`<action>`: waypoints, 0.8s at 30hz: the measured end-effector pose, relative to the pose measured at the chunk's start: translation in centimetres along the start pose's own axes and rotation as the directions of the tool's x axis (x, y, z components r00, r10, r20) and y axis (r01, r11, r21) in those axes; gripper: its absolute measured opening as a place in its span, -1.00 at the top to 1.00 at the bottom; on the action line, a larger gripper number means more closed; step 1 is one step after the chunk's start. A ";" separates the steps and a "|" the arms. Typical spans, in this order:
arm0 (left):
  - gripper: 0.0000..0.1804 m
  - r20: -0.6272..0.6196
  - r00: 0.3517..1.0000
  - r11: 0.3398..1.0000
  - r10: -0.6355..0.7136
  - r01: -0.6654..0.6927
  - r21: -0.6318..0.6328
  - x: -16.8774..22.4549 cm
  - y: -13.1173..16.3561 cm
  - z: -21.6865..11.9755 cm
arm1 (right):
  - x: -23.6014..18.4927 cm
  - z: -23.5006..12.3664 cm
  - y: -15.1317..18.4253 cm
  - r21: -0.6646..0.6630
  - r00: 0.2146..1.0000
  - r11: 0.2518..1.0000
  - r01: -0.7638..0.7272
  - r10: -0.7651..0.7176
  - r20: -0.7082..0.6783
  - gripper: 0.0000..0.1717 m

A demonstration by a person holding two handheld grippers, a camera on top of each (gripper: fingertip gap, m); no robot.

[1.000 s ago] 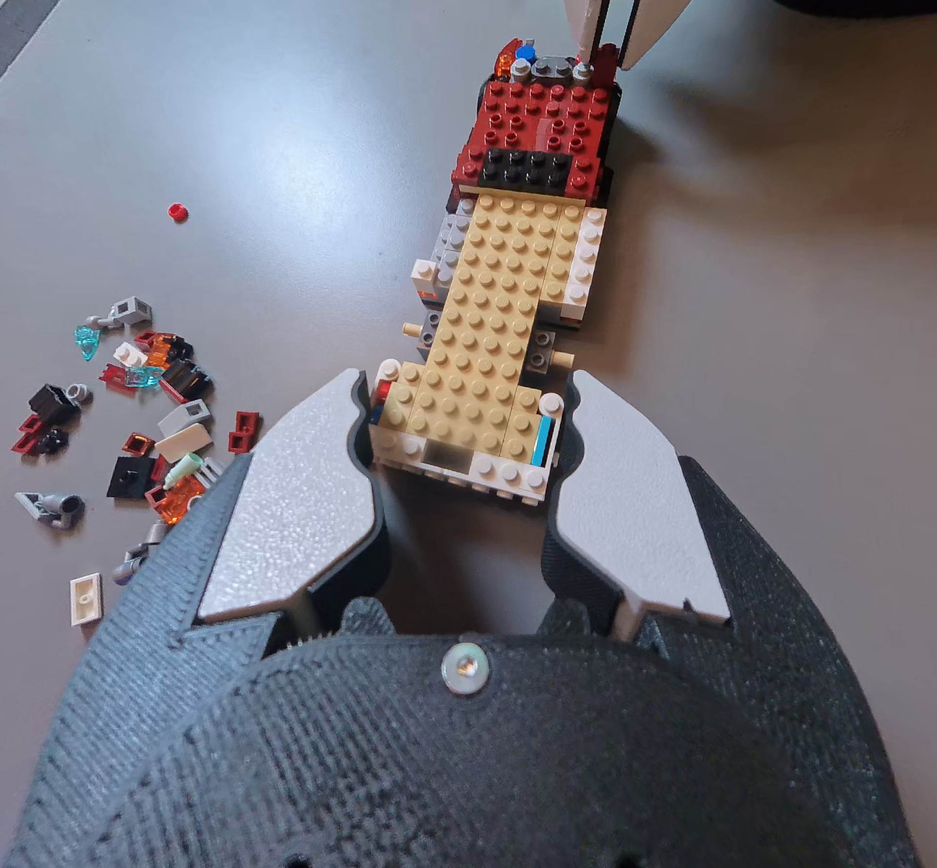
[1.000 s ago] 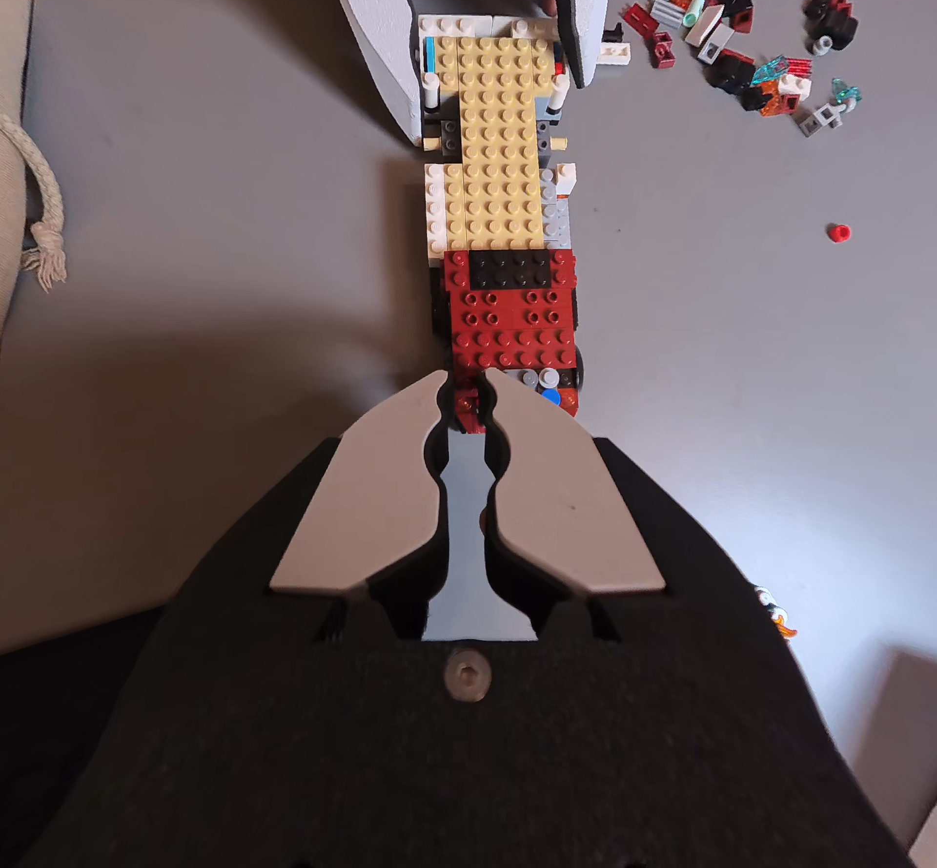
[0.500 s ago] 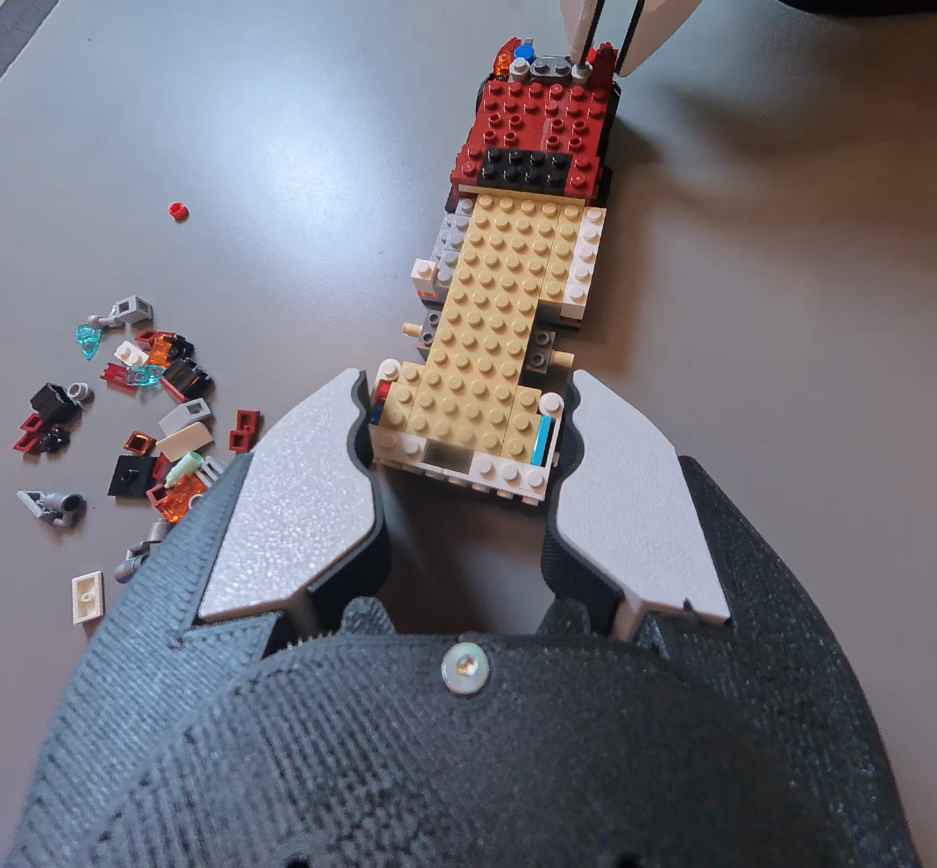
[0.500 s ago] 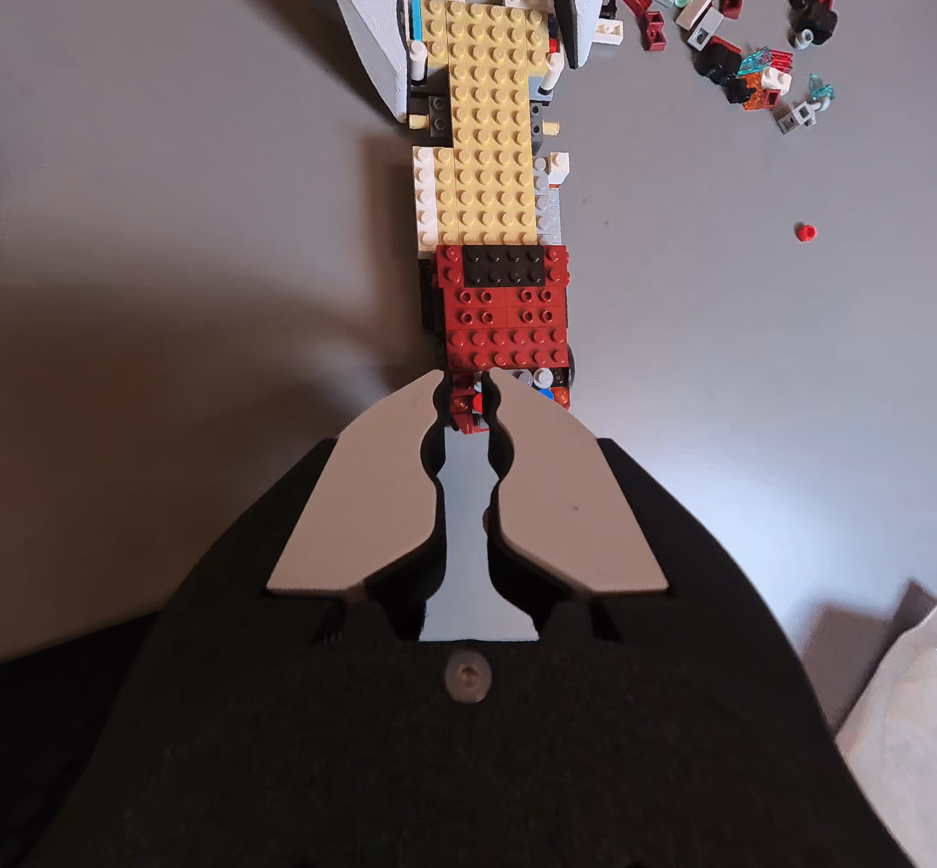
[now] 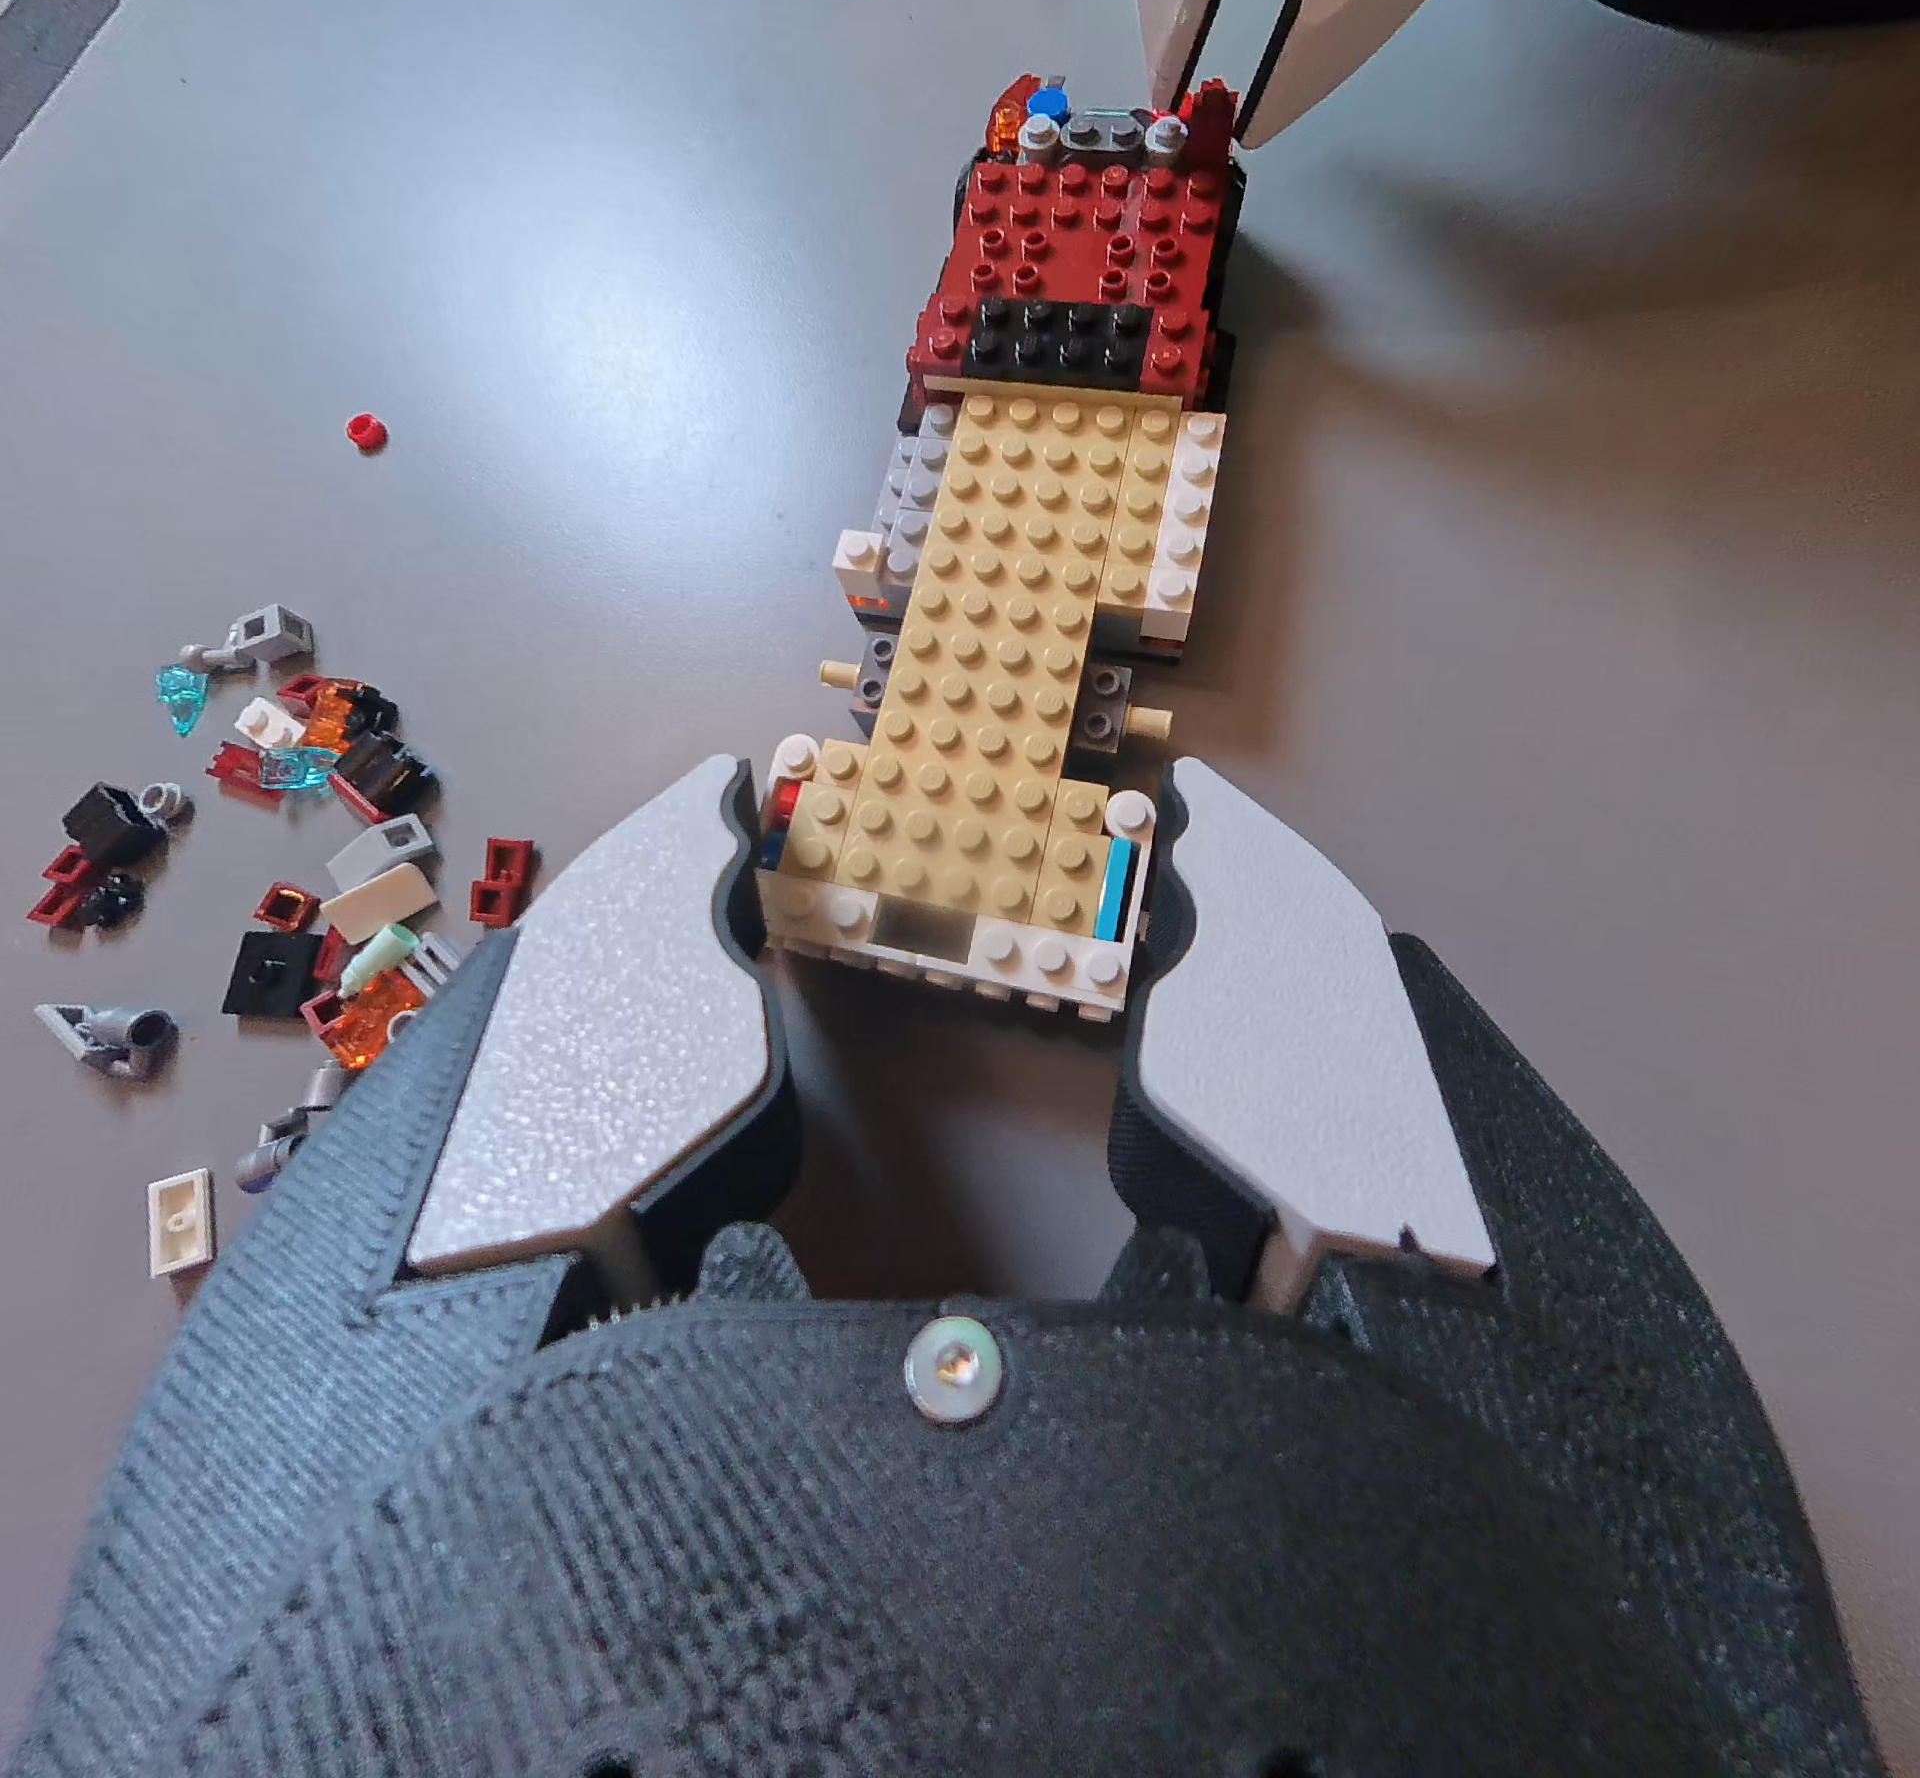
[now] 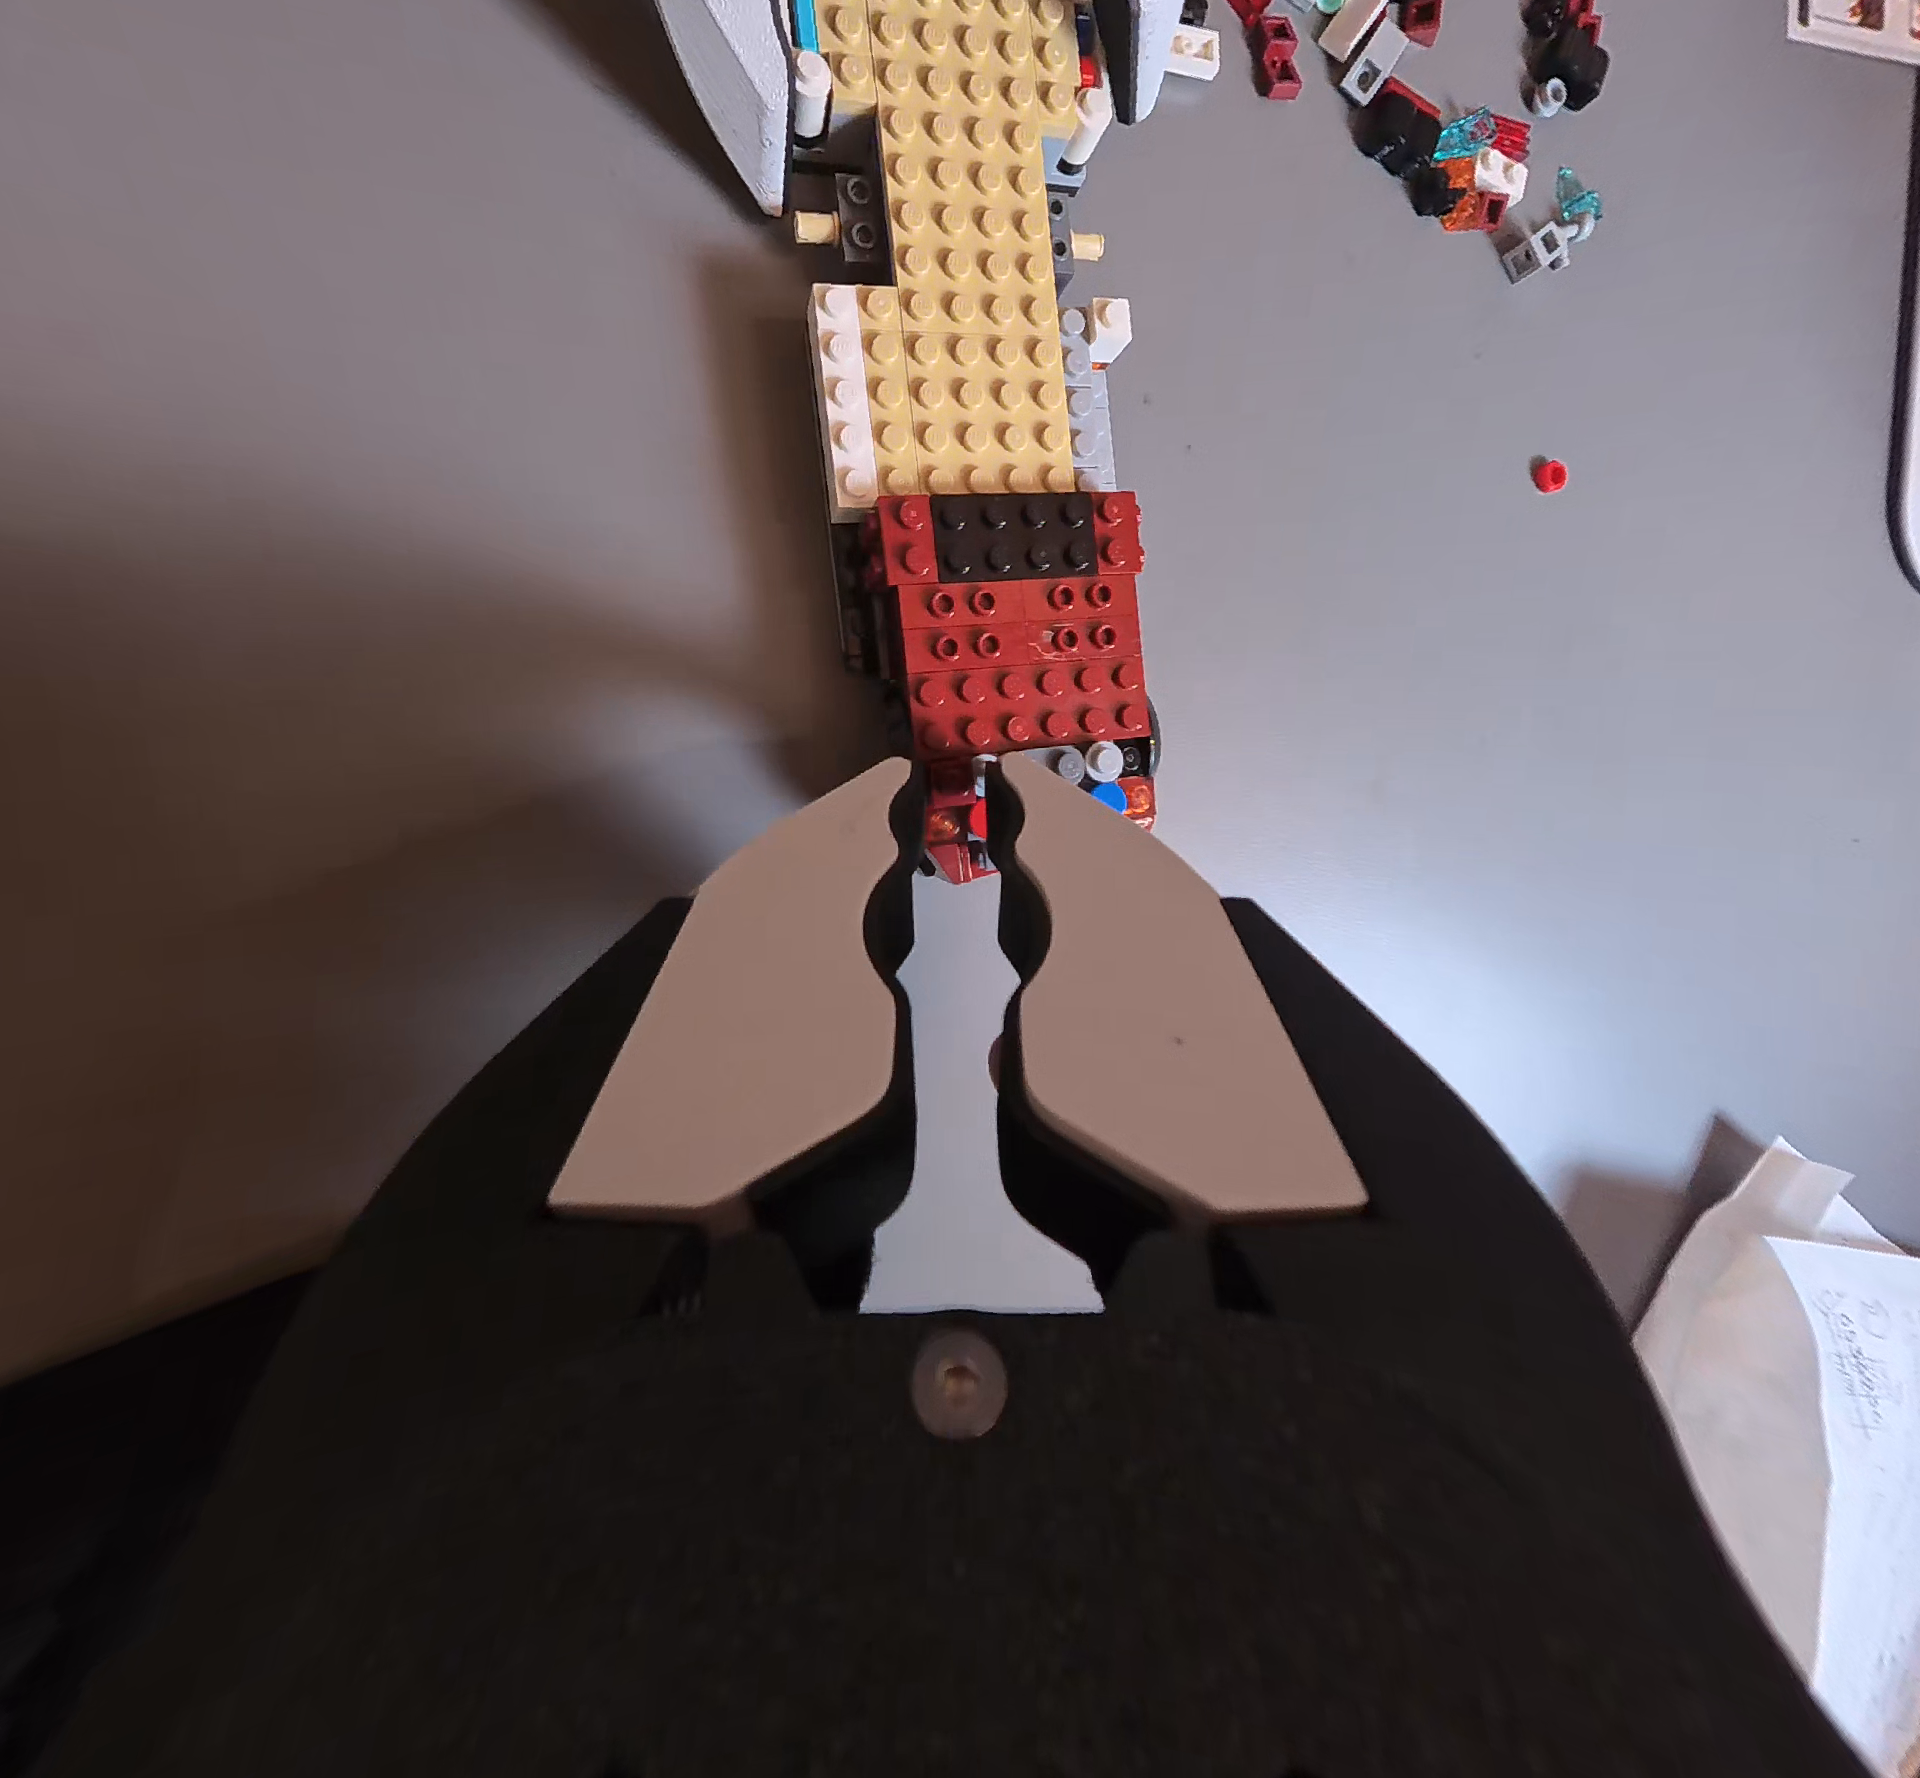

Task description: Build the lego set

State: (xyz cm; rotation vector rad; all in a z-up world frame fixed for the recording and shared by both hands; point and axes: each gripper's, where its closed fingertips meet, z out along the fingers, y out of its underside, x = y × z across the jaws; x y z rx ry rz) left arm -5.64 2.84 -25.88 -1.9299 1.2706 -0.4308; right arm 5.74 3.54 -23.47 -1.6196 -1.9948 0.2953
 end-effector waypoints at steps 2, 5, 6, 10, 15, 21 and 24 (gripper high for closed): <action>0.19 0.000 1.000 1.000 0.000 0.000 0.000 0.0 0.0 0.0 | 0.0 0.0 0.0 0.000 1.000 1.000 0.011 -0.011 -0.005 0.90; 0.19 0.000 1.000 1.000 0.000 0.000 0.000 0.0 0.0 0.0 | 0.0 0.0 0.0 -0.002 1.000 1.000 0.023 -0.023 -0.019 0.90; 0.19 0.000 1.000 1.000 -0.001 0.001 0.000 0.0 0.0 0.0 | 0.0 0.0 0.0 -0.004 0.999 1.000 0.026 -0.027 -0.024 0.90; 0.19 0.000 1.000 1.000 -0.002 0.002 0.001 0.0 0.0 0.0 | 0.0 0.1 0.0 -0.026 0.997 0.998 0.051 -0.052 -0.057 0.90; 0.20 -0.003 1.000 1.000 0.000 0.000 0.004 0.0 0.0 0.0 | 0.2 0.1 0.1 -0.015 0.996 0.999 0.043 -0.044 -0.077 0.90; 0.20 -0.001 1.000 1.000 0.000 0.000 0.001 0.0 0.0 0.0 | 0.5 0.3 0.3 -0.015 0.992 0.998 0.056 -0.057 -0.112 0.82; 0.20 0.000 1.000 1.000 -0.001 0.001 0.001 0.0 0.0 0.0 | 0.7 0.1 0.0 -0.001 0.988 0.998 0.067 -0.066 -0.137 0.81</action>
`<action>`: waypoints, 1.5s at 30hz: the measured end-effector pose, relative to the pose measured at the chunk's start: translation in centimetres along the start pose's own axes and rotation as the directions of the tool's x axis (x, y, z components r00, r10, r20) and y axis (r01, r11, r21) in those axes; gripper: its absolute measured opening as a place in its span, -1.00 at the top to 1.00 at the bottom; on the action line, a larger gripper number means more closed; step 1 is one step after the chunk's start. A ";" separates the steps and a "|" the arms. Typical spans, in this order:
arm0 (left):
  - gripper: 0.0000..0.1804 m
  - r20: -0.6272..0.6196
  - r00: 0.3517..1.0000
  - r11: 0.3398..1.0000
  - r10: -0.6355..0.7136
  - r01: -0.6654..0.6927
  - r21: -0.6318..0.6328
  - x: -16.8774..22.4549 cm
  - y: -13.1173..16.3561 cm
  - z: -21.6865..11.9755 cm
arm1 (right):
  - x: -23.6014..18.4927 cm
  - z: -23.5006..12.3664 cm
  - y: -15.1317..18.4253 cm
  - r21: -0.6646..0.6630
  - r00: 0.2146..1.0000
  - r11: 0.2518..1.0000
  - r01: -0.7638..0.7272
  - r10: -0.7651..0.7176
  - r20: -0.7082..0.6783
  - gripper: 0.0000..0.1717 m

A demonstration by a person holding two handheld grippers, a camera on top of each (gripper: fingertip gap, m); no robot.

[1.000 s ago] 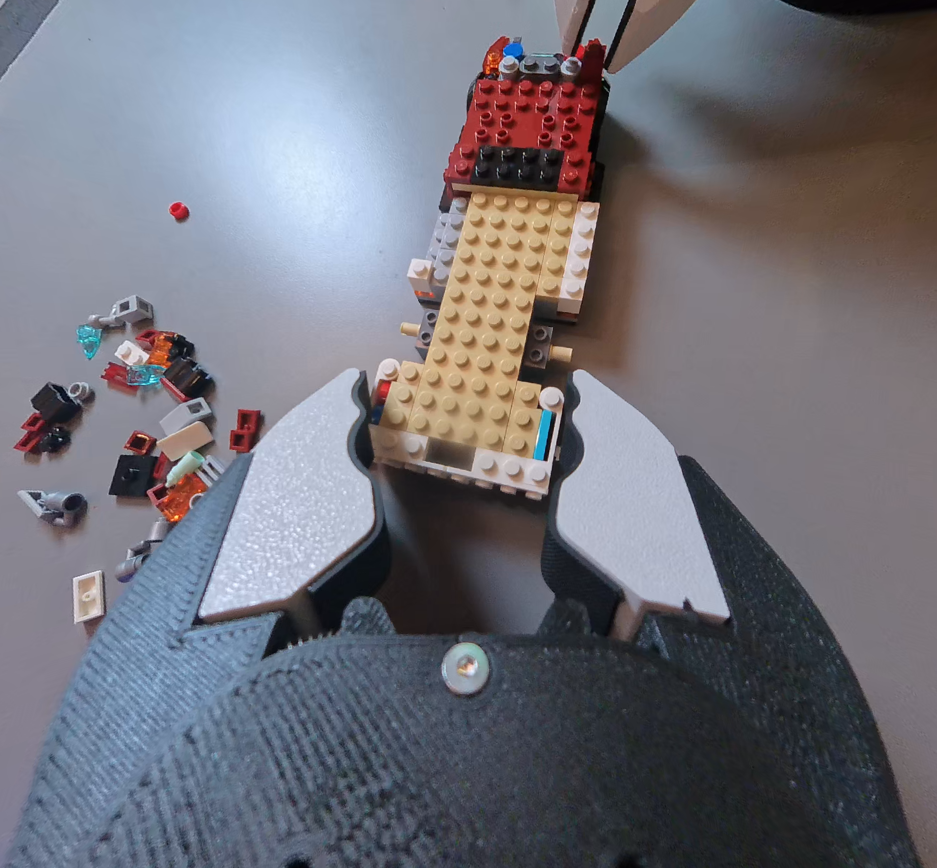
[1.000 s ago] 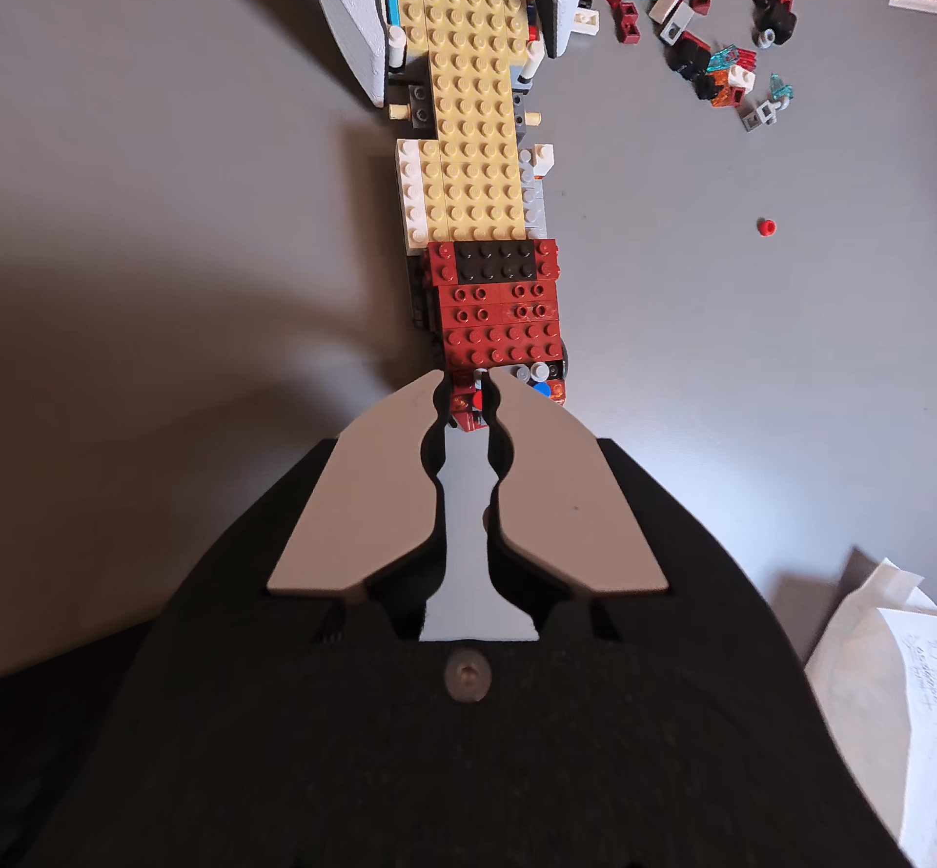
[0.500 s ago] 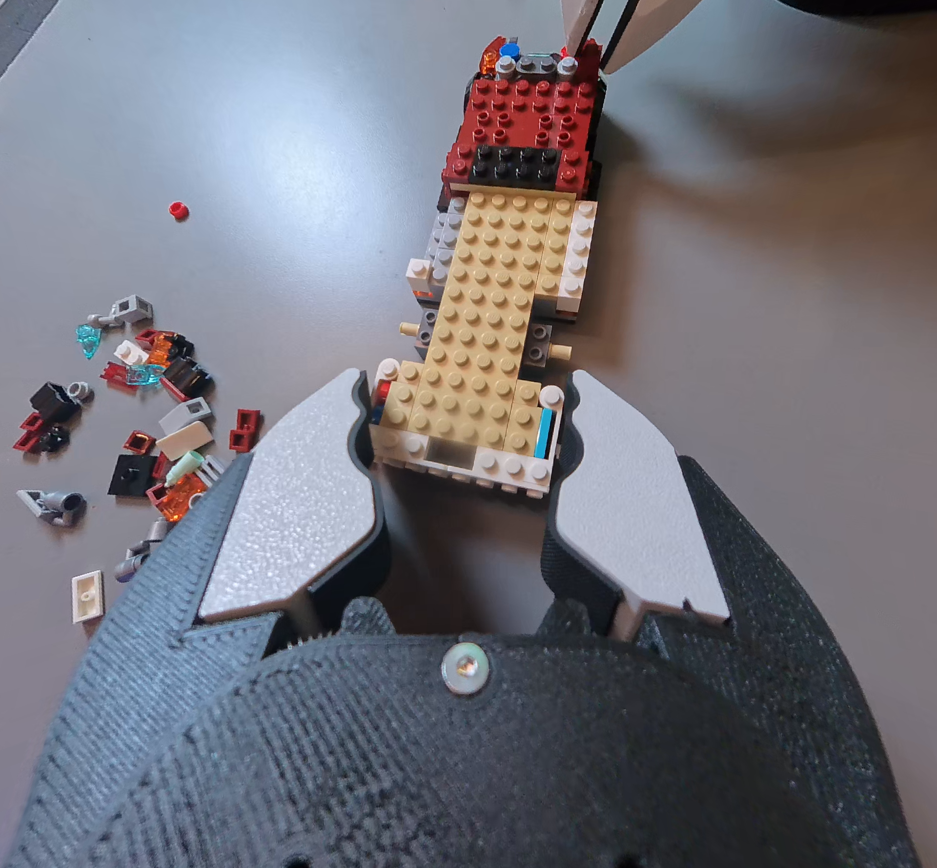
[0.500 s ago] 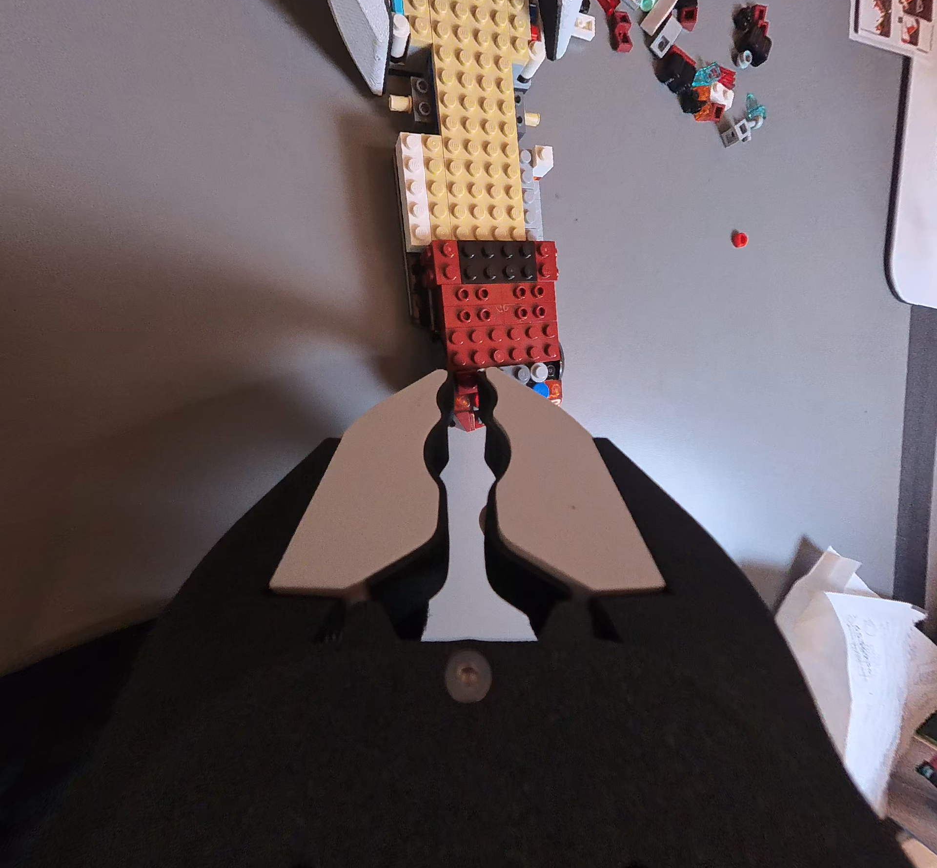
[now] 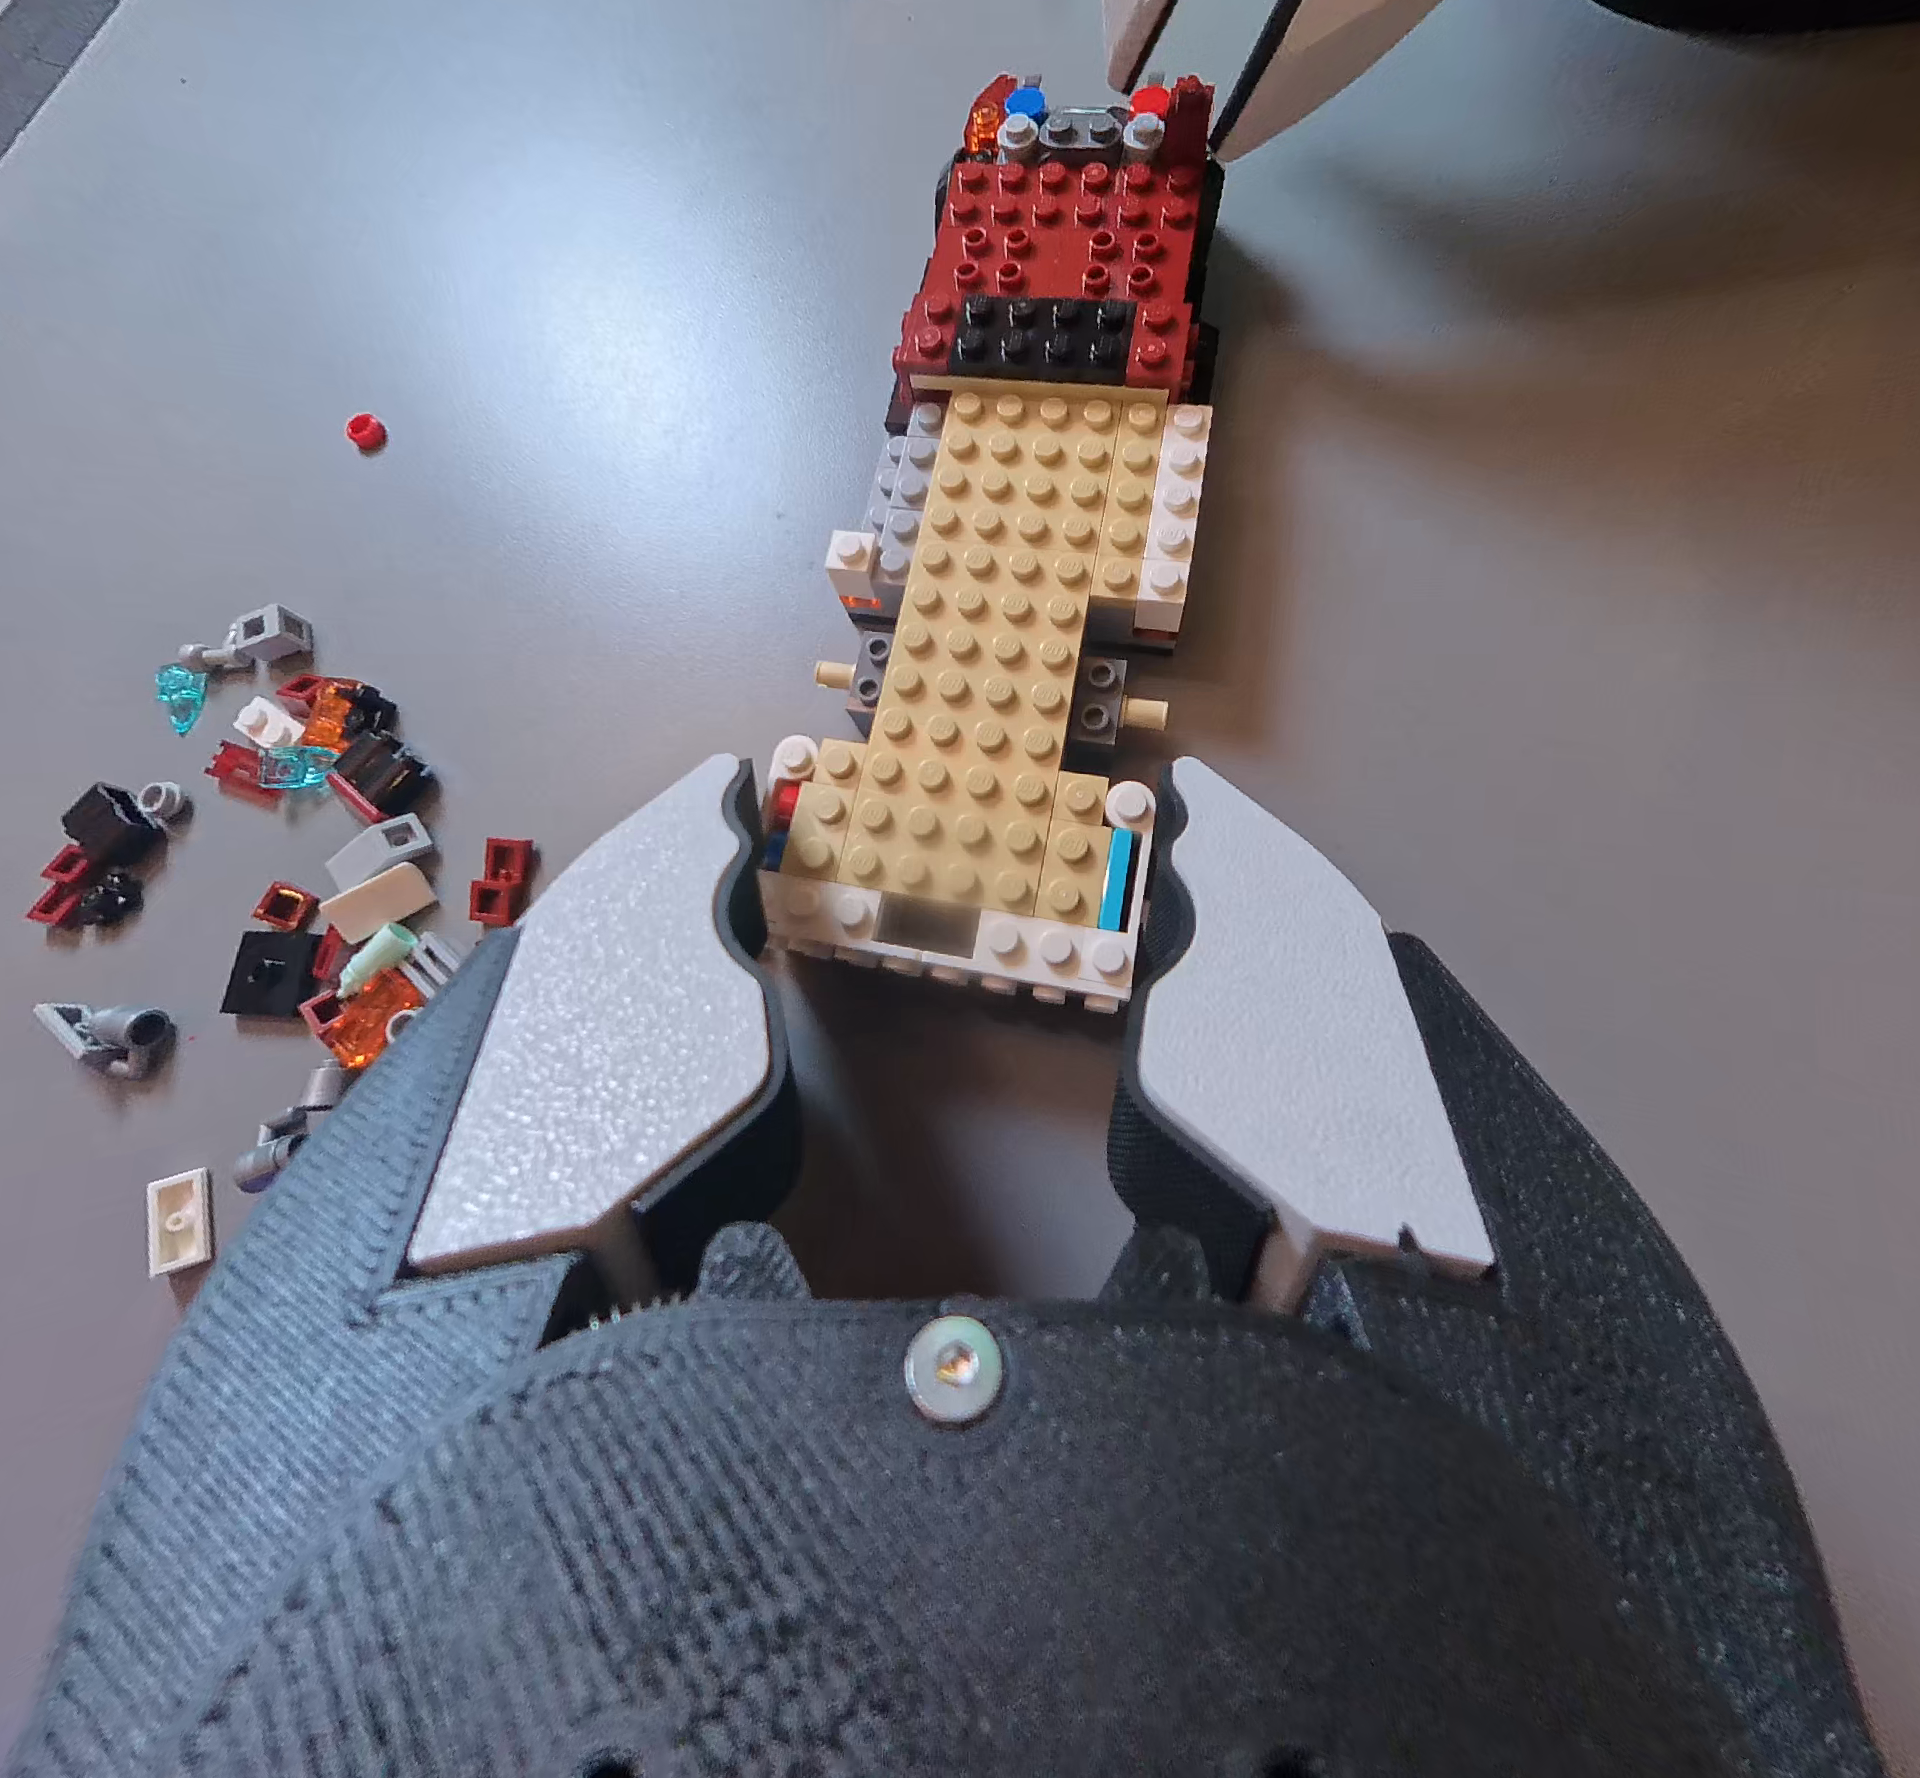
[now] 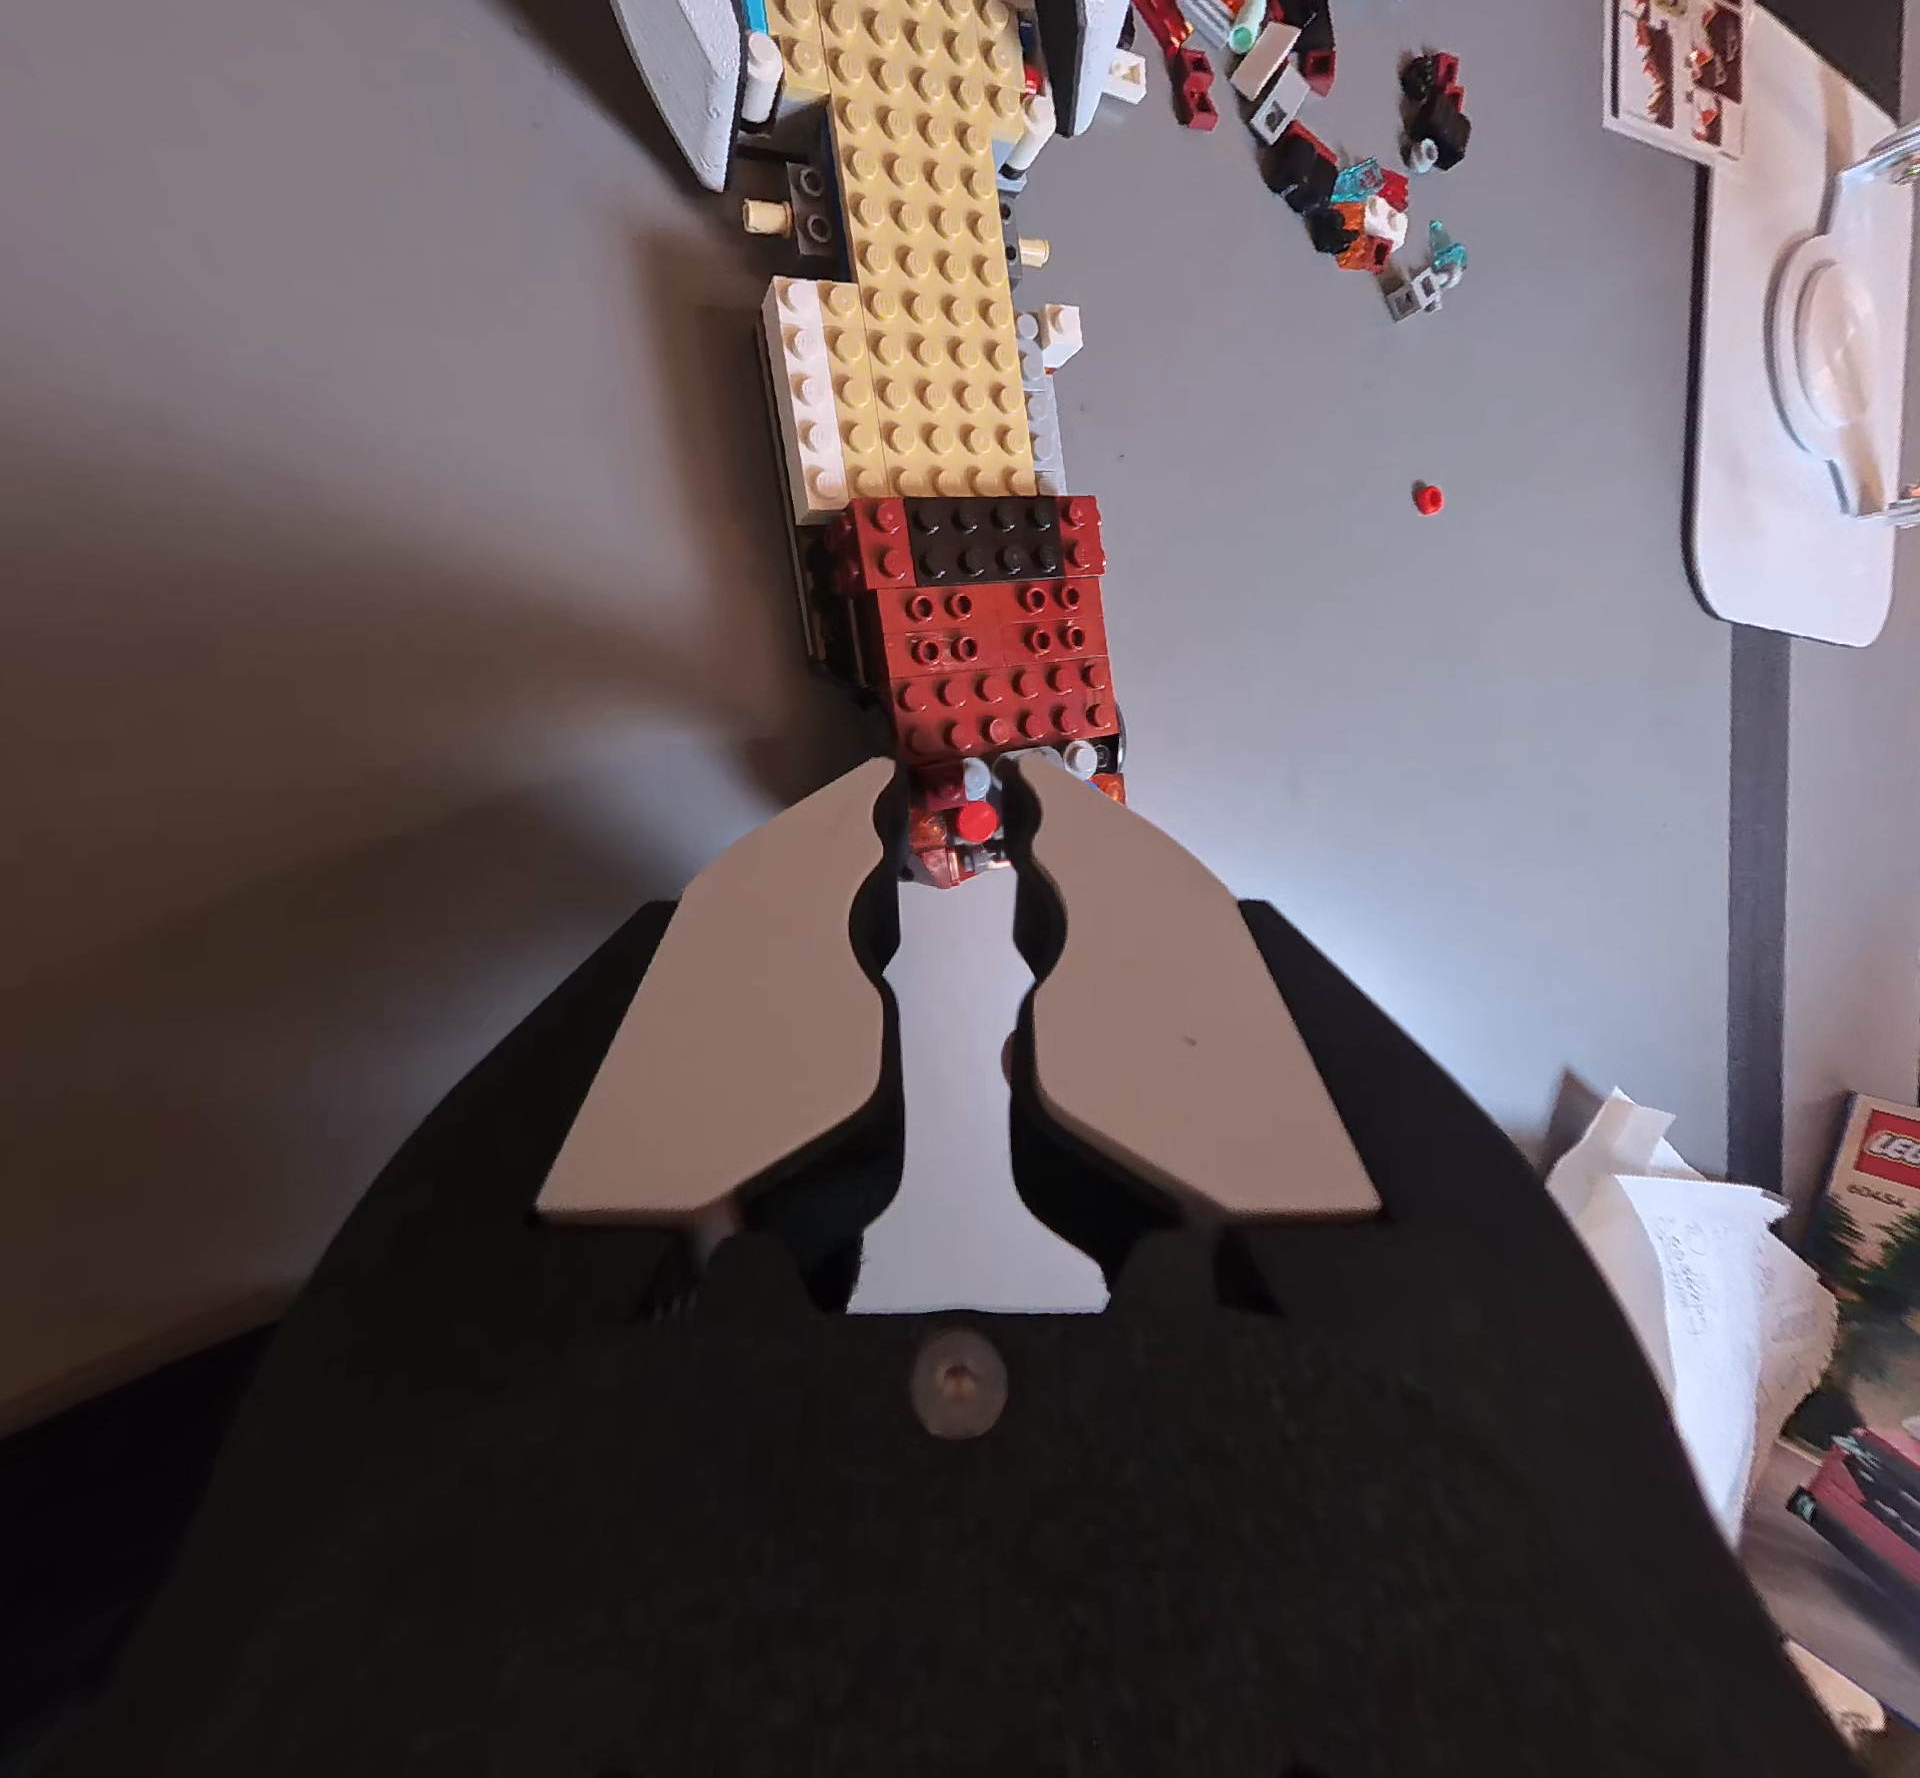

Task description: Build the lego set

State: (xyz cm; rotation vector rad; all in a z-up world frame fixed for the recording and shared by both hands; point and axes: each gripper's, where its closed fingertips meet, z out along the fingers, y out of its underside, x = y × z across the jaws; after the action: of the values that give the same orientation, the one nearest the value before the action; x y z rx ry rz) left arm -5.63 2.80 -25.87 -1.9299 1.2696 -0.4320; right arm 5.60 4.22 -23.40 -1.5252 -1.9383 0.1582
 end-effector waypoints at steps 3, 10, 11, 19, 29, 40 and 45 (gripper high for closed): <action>0.20 0.000 1.000 1.000 0.000 0.000 0.000 0.0 0.0 0.0 | -0.1 -0.1 0.0 0.001 1.000 1.000 0.006 -0.006 0.002 0.80; 0.20 0.000 1.000 1.000 -0.001 0.001 0.000 0.0 0.0 0.0 | -0.5 -0.4 -0.1 0.008 1.000 1.000 0.004 -0.004 0.022 0.90; 0.20 -0.001 1.000 1.000 -0.001 0.001 0.000 0.0 0.0 0.0 | -0.4 -0.4 -0.1 0.007 1.000 1.000 0.006 -0.006 0.018 0.91; 0.20 -0.002 1.000 1.000 0.000 0.000 0.001 0.1 0.0 0.0 | -0.3 -0.3 -0.1 -0.003 0.999 1.000 -0.024 0.024 0.042 0.93; 0.20 -0.011 1.000 1.000 0.006 -0.006 0.006 0.2 0.0 0.0 | 0.2 -0.1 0.4 -0.011 0.983 0.991 -0.133 0.134 0.124 0.93; 0.20 -0.007 1.000 1.000 0.006 -0.006 0.002 0.2 0.0 -0.1 | 0.3 0.0 0.4 0.001 0.978 0.984 -0.179 0.178 0.106 0.93; 0.20 0.000 1.000 1.000 0.000 0.000 -0.002 0.1 0.0 -0.1 | -0.4 -0.2 0.5 0.005 0.977 0.982 -0.187 0.185 0.110 0.70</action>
State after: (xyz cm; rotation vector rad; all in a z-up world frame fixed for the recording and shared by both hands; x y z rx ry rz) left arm -5.65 2.65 -25.84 -1.9311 1.2702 -0.4307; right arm 6.19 3.92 -23.62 -1.7188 -1.8698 0.3431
